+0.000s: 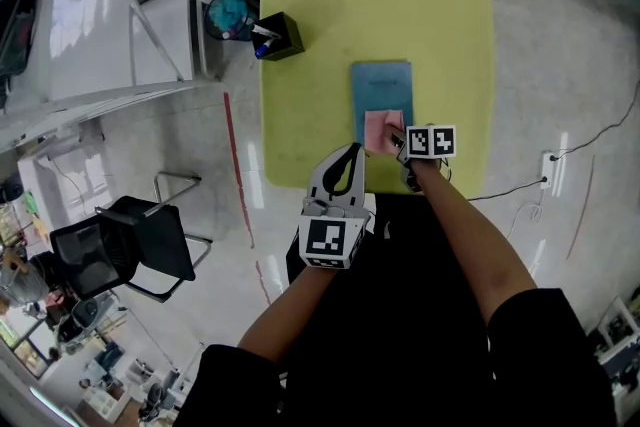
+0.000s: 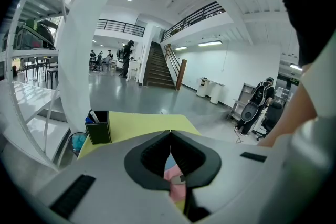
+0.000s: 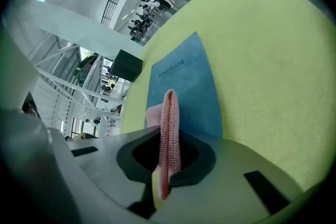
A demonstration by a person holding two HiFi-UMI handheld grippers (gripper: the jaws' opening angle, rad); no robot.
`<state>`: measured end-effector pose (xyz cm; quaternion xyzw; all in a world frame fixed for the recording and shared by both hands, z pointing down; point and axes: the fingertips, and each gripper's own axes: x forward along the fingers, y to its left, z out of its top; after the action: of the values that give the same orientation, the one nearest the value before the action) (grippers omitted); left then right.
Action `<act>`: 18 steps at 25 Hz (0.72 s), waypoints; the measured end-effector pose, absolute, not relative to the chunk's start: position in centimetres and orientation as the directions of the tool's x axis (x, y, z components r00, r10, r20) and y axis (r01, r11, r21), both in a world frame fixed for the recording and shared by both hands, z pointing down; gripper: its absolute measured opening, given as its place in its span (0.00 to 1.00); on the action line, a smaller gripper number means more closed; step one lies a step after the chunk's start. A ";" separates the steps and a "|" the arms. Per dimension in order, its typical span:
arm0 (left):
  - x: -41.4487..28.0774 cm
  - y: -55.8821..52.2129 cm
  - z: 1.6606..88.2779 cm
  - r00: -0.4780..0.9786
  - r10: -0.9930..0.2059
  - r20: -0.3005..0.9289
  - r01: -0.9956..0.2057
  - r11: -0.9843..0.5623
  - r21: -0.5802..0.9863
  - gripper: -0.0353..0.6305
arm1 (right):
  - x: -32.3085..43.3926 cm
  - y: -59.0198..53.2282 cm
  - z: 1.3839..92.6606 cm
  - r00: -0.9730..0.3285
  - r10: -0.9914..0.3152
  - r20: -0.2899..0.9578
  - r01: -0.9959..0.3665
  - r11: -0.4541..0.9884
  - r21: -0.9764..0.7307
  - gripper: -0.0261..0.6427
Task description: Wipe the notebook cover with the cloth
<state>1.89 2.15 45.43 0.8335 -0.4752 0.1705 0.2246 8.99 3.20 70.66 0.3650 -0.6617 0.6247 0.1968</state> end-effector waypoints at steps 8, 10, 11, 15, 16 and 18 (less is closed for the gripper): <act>3.0 2.5 45.5 0.496 -0.712 0.497 -0.865 -0.458 0.206 0.07 | 10.6 3.6 70.6 -0.642 -0.235 0.730 -0.745 -0.034 -0.666 0.09; 3.4 2.6 45.4 0.506 -0.706 0.496 -0.858 -0.469 0.209 0.07 | 10.7 3.6 70.6 -0.642 -0.237 0.729 -0.745 -0.031 -0.667 0.09; 3.5 2.7 45.4 0.508 -0.704 0.496 -0.857 -0.472 0.209 0.07 | 10.7 3.6 70.6 -0.643 -0.237 0.728 -0.744 -0.030 -0.667 0.09; 3.7 2.9 45.6 0.507 -0.701 0.502 -0.857 -0.475 0.202 0.07 | 10.8 3.5 70.6 -0.645 -0.237 0.726 -0.742 -0.033 -0.670 0.09; 3.8 2.9 45.6 0.507 -0.701 0.502 -0.857 -0.475 0.202 0.07 | 10.9 3.5 70.6 -0.645 -0.237 0.726 -0.741 -0.036 -0.671 0.09; 3.9 2.8 45.5 0.508 -0.701 0.500 -0.856 -0.476 0.201 0.07 | 11.2 3.6 70.7 -0.645 -0.235 0.727 -0.740 -0.041 -0.671 0.09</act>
<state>3.95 2.77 45.51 0.8406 -0.4632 0.1776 0.2174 11.23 3.57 70.67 0.3686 -0.6618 0.6203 0.2036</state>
